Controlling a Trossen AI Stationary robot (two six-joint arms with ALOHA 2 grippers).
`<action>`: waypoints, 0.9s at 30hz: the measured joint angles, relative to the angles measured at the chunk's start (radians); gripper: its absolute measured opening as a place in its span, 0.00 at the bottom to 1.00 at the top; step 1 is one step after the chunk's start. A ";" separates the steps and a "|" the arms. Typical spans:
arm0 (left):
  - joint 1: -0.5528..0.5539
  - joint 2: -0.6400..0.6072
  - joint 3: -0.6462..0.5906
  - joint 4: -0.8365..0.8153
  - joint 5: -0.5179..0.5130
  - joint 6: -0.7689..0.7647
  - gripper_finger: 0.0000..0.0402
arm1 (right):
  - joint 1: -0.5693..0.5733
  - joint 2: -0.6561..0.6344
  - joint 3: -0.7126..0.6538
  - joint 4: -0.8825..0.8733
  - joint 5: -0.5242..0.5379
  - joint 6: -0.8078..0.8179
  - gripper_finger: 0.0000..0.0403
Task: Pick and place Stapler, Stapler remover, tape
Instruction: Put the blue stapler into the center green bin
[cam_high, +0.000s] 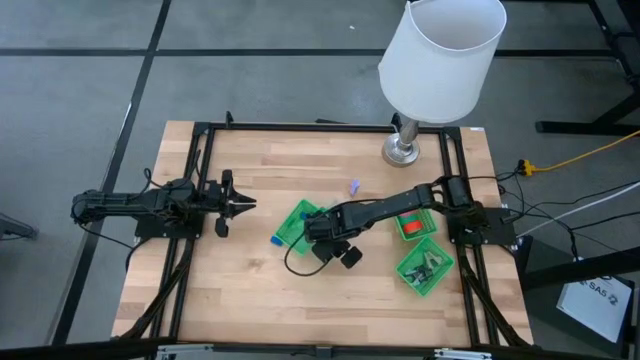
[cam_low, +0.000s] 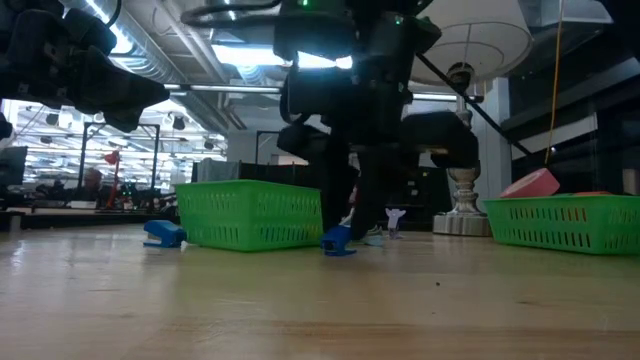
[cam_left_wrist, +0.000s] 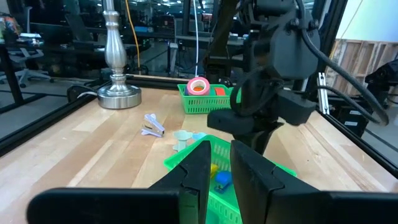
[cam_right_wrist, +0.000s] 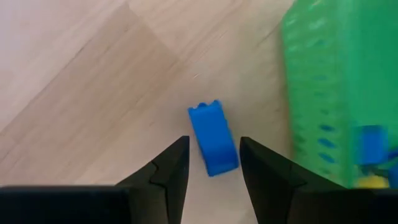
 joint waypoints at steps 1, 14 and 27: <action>0.000 0.000 0.000 0.000 0.000 0.000 0.15 | 0.000 0.005 0.000 -0.003 0.000 0.001 0.37; 0.000 0.000 0.000 0.000 0.000 0.000 0.15 | 0.008 0.029 0.000 0.018 0.000 0.058 0.23; 0.000 0.000 0.000 0.000 0.000 0.000 0.15 | 0.028 -0.050 -0.001 -0.040 -0.042 0.186 0.18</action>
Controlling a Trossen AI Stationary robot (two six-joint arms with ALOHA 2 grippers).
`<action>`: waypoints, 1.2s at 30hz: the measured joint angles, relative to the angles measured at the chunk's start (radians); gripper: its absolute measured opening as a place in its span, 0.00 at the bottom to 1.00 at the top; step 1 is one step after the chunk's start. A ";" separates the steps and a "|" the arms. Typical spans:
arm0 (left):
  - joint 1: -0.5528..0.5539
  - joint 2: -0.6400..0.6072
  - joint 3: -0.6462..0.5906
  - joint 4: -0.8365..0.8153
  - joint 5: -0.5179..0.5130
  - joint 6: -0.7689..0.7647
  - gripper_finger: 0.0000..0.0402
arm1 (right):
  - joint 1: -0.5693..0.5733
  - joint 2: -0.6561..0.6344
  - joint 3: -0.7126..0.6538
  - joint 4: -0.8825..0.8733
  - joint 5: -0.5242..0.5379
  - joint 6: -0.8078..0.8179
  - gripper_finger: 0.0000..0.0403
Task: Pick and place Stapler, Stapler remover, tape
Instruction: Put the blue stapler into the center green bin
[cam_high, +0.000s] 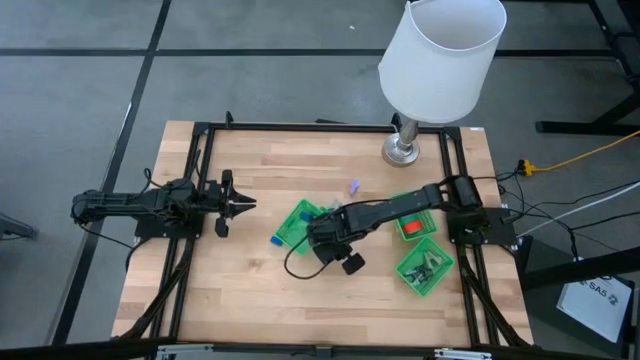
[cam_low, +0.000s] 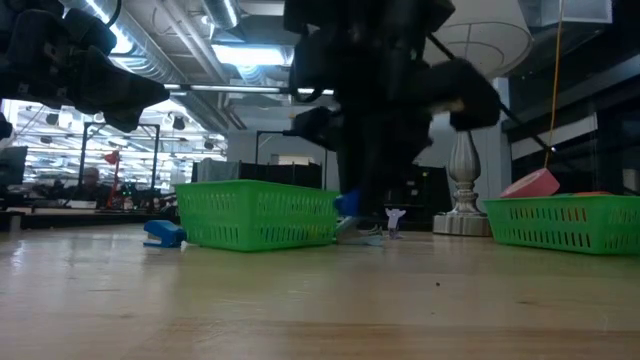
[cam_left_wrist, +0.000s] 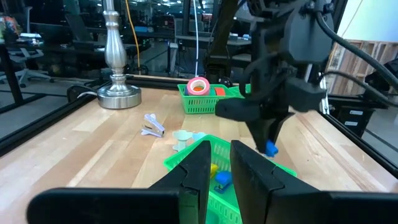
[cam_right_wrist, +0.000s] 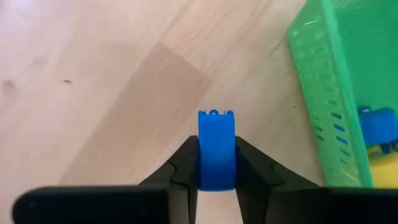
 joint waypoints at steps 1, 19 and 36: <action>0.000 0.000 0.000 0.000 0.000 0.000 0.15 | -0.001 -0.008 0.000 -0.007 -0.013 0.009 0.18; 0.000 0.000 0.000 0.000 0.000 0.000 0.15 | -0.075 -0.040 0.085 0.158 -0.261 0.267 0.18; 0.000 0.000 0.000 0.000 0.000 0.000 0.15 | -0.149 0.002 0.086 0.312 -0.008 0.652 0.20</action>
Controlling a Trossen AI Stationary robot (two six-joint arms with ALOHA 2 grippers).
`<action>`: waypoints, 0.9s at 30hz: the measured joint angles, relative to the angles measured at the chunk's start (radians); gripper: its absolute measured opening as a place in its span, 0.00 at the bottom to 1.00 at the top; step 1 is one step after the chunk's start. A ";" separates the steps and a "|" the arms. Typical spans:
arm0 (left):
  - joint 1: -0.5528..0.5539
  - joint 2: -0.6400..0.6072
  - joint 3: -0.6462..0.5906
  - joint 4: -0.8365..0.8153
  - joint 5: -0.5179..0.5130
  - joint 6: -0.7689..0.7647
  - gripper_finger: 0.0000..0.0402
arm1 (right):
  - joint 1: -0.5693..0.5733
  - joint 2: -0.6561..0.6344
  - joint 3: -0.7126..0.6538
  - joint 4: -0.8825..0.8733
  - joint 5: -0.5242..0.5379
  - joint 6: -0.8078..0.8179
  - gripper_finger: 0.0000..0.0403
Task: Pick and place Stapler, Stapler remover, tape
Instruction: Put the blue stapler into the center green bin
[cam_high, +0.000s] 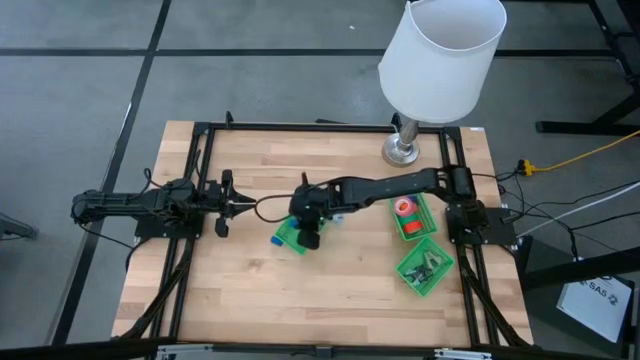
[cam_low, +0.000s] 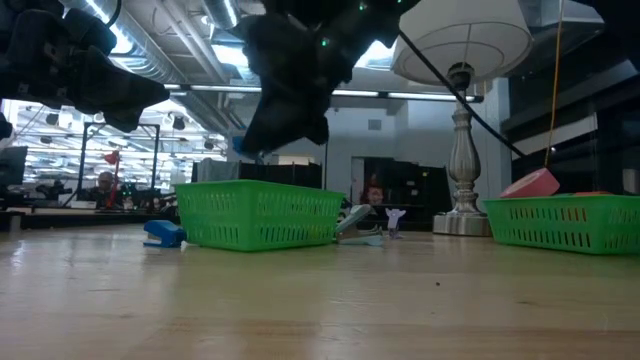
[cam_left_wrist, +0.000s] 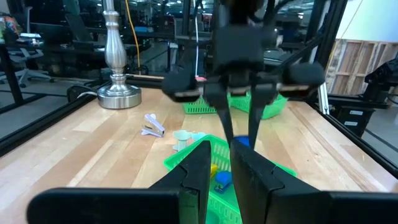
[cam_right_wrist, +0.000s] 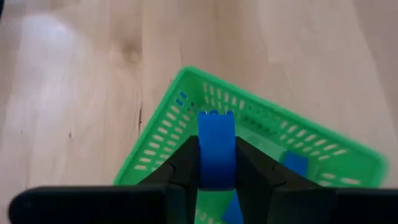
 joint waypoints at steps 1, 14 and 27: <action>0.000 0.000 0.000 0.000 0.000 0.000 0.15 | -0.002 0.008 0.000 0.002 0.000 0.018 0.20; 0.000 0.000 0.000 0.000 0.000 0.000 0.15 | -0.013 0.082 -0.001 -0.006 0.124 0.099 0.21; 0.000 0.000 0.000 0.000 0.000 0.000 0.15 | -0.016 0.096 -0.001 -0.041 0.174 0.148 0.21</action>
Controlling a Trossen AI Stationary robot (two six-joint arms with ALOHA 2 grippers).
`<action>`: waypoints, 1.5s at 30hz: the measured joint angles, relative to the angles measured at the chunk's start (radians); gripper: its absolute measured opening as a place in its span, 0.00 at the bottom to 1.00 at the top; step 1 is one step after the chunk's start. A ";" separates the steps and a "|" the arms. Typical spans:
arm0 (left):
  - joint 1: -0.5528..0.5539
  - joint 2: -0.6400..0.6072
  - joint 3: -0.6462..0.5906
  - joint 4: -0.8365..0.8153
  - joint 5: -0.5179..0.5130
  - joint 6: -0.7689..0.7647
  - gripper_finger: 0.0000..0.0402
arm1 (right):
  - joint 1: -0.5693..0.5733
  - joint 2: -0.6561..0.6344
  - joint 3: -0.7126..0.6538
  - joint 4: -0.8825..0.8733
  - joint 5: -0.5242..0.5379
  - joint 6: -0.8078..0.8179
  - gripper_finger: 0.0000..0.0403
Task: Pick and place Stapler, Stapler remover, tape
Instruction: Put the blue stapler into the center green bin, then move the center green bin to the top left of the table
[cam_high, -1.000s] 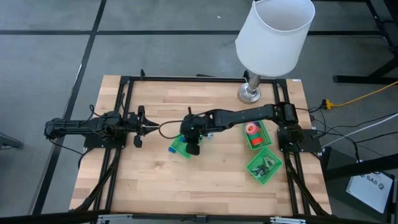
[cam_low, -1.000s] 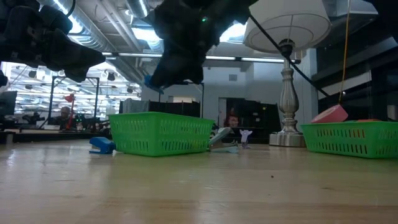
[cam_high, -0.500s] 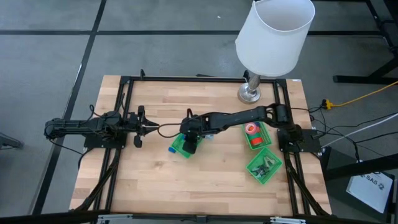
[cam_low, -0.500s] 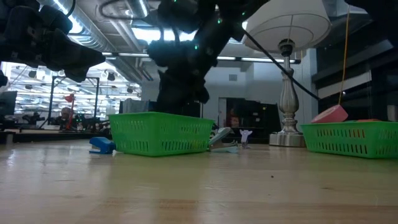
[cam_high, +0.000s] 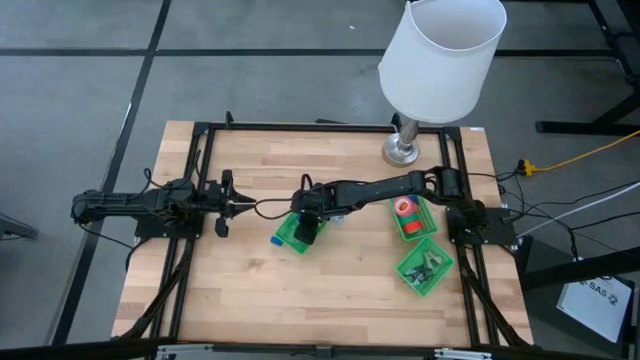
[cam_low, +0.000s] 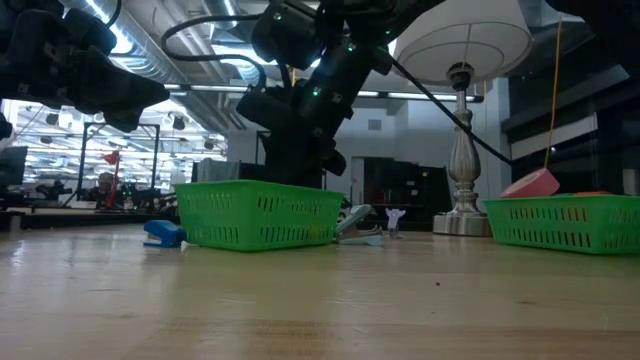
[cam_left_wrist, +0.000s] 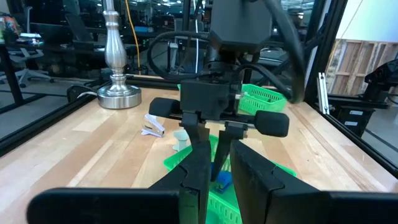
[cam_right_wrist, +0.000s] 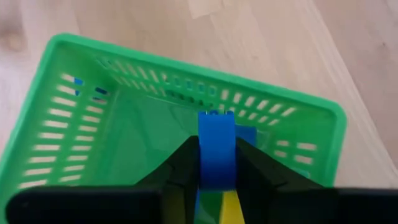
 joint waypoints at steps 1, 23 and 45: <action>0.000 0.000 0.000 0.000 0.000 0.000 0.15 | 0.000 0.000 0.000 0.000 0.000 0.002 0.22; 0.000 0.000 0.000 0.000 0.000 0.000 0.15 | 0.001 0.000 0.003 0.000 0.000 -0.002 0.28; 0.000 0.000 0.000 0.000 0.000 0.000 0.15 | 0.152 0.000 0.106 0.068 -0.028 -0.359 0.23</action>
